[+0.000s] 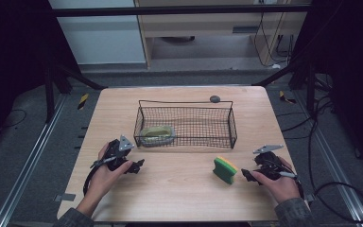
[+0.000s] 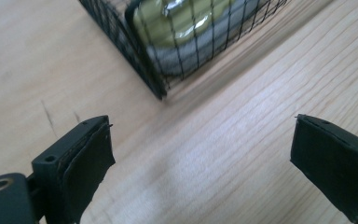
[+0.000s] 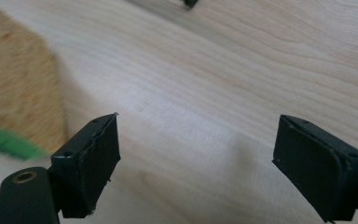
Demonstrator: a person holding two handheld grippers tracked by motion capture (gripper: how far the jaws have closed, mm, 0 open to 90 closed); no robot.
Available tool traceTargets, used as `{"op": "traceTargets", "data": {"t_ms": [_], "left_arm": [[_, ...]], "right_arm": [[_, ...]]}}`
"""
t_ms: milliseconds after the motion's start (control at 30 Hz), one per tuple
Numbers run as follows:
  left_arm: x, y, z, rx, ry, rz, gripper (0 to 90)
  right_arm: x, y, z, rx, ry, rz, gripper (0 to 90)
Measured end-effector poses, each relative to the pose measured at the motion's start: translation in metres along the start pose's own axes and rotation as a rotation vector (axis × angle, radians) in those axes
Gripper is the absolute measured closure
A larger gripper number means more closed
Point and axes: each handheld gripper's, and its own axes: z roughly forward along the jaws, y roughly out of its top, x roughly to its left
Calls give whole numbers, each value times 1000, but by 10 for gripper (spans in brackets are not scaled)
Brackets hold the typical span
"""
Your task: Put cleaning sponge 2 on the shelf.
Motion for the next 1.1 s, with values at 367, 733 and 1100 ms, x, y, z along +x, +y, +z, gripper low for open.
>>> {"op": "traceTargets", "data": {"t_ms": [367,733,1100], "left_arm": [[-2,-15,8,11,5,-35,49],[6,-24,16,-6,-59,-131,16],[8,-31,17,-55,-67,-135,0]], "right_arm": [[24,4,-24,76,42,-75,194],[42,17,-32,117,69,-123,194],[53,38,-40,150,84,-170,194]]}}
